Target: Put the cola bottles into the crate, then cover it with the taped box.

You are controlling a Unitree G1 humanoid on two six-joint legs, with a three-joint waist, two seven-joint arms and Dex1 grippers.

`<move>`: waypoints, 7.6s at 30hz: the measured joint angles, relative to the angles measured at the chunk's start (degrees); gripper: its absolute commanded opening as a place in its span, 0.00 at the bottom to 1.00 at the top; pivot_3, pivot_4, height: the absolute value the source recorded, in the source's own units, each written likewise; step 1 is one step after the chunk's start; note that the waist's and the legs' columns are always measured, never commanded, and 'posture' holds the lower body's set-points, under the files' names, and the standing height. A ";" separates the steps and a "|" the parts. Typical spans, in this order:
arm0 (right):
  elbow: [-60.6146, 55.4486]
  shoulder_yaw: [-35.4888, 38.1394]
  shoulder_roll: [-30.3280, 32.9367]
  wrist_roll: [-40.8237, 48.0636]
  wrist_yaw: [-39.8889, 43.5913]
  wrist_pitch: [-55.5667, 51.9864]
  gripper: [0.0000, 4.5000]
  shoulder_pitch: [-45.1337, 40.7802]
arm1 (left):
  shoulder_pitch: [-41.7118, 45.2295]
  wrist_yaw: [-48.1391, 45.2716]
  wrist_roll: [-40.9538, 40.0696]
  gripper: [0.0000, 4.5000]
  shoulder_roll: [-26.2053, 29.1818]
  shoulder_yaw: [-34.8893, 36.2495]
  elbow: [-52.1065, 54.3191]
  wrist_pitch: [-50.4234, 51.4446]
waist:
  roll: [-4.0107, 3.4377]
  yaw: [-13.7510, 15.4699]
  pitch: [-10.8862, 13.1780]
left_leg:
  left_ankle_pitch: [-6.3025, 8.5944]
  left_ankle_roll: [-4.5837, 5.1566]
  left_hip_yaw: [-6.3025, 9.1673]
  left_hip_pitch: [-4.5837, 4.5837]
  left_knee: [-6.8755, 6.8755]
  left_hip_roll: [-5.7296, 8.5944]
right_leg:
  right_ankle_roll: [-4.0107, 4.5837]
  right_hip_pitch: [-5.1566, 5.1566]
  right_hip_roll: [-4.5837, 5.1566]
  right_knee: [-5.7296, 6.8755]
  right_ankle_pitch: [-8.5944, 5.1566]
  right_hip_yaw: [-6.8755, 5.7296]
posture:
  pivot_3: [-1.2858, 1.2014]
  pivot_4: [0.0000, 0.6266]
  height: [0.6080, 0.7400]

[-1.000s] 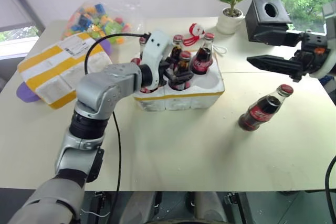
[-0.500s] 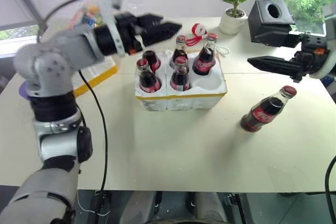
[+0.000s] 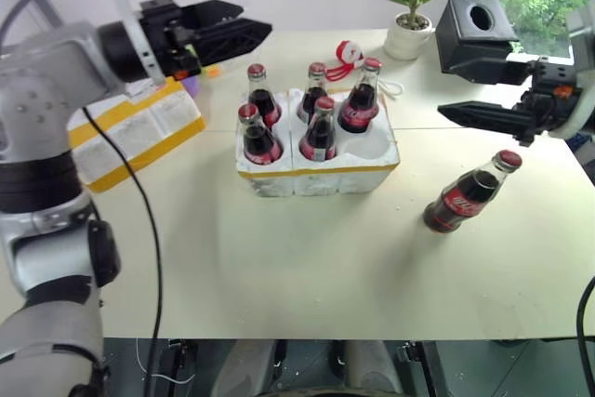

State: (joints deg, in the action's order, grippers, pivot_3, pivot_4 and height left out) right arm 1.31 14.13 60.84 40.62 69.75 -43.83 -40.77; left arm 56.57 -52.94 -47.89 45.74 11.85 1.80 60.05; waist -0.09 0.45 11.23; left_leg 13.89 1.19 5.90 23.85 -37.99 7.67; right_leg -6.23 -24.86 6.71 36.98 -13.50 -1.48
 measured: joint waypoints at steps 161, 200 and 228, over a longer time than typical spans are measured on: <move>-15.78 7.87 4.20 8.13 -2.63 -2.40 0.99 13.21 | -42.13 43.06 71.98 1.00 18.72 -9.29 -44.53 -77.92 | 0.27 1.47 -0.33 | 0.28 0.35 -0.35 0.48 0.32 -0.22 | 0.03 -0.54 -0.06 -0.46 0.21 0.11 | 0.52 0.24 0.94; -17.26 16.76 4.51 6.93 -8.48 -3.36 1.00 25.64 | -9.03 38.72 73.34 0.08 17.42 -19.64 -50.40 -87.65 | 0.63 1.70 -0.37 | 0.29 0.51 -0.65 0.50 -0.13 -0.22 | 0.00 -0.58 0.05 0.01 0.25 0.14 | 0.52 0.24 0.94; -15.64 15.41 1.61 5.14 -12.04 -1.42 1.00 25.95 | -9.97 6.98 64.94 0.08 10.43 -19.88 7.41 -60.07 | 0.61 1.69 -0.39 | 0.27 0.53 -0.78 0.41 -0.23 -0.27 | -0.01 -0.49 -0.03 0.04 0.25 0.18 | 0.52 0.24 0.94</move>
State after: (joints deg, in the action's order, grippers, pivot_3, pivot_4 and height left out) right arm -14.33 29.54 62.46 45.77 57.71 -45.25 -14.82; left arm 46.60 -45.96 17.05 56.17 -8.03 9.21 -0.02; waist 0.52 2.14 10.85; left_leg 14.16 1.72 5.11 24.26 -38.21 7.40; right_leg -6.24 -25.34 6.69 37.01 -13.26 -1.30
